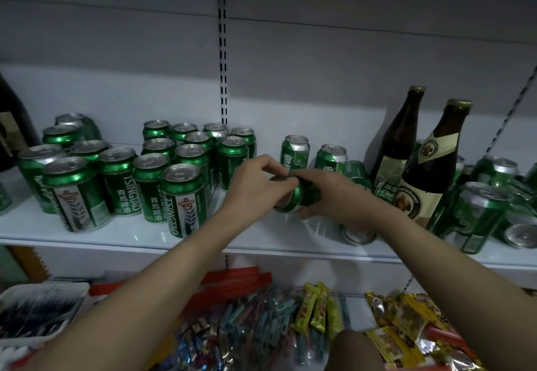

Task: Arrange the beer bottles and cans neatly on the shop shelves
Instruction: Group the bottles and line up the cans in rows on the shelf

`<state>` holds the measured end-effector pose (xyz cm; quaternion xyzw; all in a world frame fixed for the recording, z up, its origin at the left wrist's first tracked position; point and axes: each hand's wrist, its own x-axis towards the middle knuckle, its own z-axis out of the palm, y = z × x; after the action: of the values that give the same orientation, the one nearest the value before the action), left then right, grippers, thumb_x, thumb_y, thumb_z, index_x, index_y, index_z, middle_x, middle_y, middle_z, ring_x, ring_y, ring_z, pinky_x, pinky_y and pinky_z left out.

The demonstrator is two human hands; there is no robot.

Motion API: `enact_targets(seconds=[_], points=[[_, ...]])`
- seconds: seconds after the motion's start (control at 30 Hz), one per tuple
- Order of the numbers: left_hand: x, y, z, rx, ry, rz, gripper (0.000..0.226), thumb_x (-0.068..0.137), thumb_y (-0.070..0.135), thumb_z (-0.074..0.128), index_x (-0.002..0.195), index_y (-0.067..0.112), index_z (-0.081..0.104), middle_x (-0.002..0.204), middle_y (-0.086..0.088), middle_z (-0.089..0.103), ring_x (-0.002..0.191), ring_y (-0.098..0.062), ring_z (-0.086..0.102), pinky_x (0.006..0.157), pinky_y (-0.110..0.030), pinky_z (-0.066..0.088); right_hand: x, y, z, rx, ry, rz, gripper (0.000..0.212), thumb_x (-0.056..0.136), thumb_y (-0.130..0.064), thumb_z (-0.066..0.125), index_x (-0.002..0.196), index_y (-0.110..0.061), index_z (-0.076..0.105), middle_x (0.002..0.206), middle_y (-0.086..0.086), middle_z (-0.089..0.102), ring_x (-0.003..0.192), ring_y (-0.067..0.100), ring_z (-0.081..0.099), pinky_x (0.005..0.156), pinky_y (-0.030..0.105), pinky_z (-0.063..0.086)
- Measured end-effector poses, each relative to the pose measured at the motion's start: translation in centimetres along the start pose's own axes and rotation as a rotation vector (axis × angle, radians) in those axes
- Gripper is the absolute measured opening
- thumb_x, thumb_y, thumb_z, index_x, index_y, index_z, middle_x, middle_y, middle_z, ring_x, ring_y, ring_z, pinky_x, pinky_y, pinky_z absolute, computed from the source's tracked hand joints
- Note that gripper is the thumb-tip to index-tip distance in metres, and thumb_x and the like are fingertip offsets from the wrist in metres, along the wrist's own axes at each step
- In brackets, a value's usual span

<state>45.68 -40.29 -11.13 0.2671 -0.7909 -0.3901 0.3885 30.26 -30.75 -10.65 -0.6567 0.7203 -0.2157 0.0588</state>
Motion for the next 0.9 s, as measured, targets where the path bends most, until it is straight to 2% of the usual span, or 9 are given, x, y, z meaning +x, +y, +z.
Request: enact_targets(seconds=[0.1,0.23,0.33,0.47,0.67,0.73,0.83,0.9], points=[[0.5,0.7,-2.5,0.078,-0.094,0.058,0.016,0.081,0.033,0.077,0.094,0.026,0.070,0.097,0.017,0.065,0.092,0.006,0.058,0.079,-0.017,0.049,0.4,-1.1,1.2,0.209,0.064,0.024,0.062,0.073,-0.016,0.085,0.127,-0.031,0.057,0.113,-0.015,0.065,0.102,0.003,0.060,0.089,0.023,0.050],[1.1,1.3,-5.3,0.295,-0.240,0.152,0.054,0.074,0.045,0.080,0.123,0.029,0.064,0.116,0.017,0.060,0.106,-0.002,0.055,0.090,-0.020,0.043,0.9,-2.2,3.1,0.522,0.124,0.069,0.058,0.077,-0.017,0.083,0.127,-0.025,0.053,0.118,-0.008,0.066,0.111,0.007,0.062,0.092,0.030,0.055],[1.2,1.5,-6.5,0.475,-0.285,0.190,0.064,0.074,0.043,0.081,0.132,0.026,0.060,0.124,0.012,0.058,0.114,-0.006,0.052,0.094,-0.021,0.039,1.5,-2.9,4.9,0.678,0.118,0.075,0.057,0.078,-0.018,0.082,0.126,-0.016,0.051,0.117,-0.001,0.068,0.110,0.012,0.065,0.093,0.037,0.056],[1.3,1.5,-7.7,0.668,-0.358,0.173,0.066,0.077,0.046,0.078,0.136,0.025,0.056,0.132,0.004,0.057,0.119,-0.014,0.051,0.100,-0.032,0.043,2.2,-3.9,7.4,0.748,0.127,0.075,0.048,0.079,-0.019,0.082,0.116,-0.023,0.051,0.111,0.000,0.069,0.104,0.016,0.067,0.089,0.045,0.057],[1.4,1.5,-8.5,0.809,-0.388,0.159,0.062,0.082,0.040,0.075,0.137,0.023,0.054,0.135,0.003,0.058,0.119,-0.014,0.055,0.089,-0.022,0.039,3.4,-5.2,9.2,0.722,0.170,0.081,0.046,0.079,-0.028,0.082,0.115,-0.028,0.053,0.116,-0.009,0.062,0.102,0.018,0.067,0.090,0.048,0.055],[1.5,1.5,-8.7,0.839,-0.387,0.163,0.058,0.083,0.037,0.074,0.135,0.022,0.056,0.131,0.003,0.060,0.116,-0.014,0.056,0.086,-0.023,0.039,3.7,-5.6,9.4,0.709,0.160,0.080,0.049,0.081,-0.028,0.080,0.120,-0.025,0.051,0.118,-0.011,0.060,0.102,0.017,0.066,0.088,0.045,0.056],[1.8,1.3,-8.5,0.872,-0.395,0.148,0.055,0.084,0.034,0.072,0.134,0.019,0.055,0.129,0.000,0.060,0.113,-0.017,0.056,0.087,-0.029,0.046,3.9,-6.2,9.4,0.693,0.157,0.063,0.050,0.086,-0.024,0.076,0.126,-0.021,0.045,0.116,-0.013,0.056,0.100,0.006,0.061,0.082,0.020,0.053],[1.8,1.3,-8.3,0.893,-0.400,0.134,0.056,0.085,0.029,0.069,0.137,0.018,0.052,0.132,-0.001,0.057,0.116,-0.018,0.055,0.088,-0.030,0.045,3.9,-6.5,9.4,0.691,0.150,0.067,0.050,0.088,-0.023,0.074,0.127,-0.021,0.043,0.114,-0.014,0.056,0.097,-0.001,0.058,0.077,0.012,0.048]])
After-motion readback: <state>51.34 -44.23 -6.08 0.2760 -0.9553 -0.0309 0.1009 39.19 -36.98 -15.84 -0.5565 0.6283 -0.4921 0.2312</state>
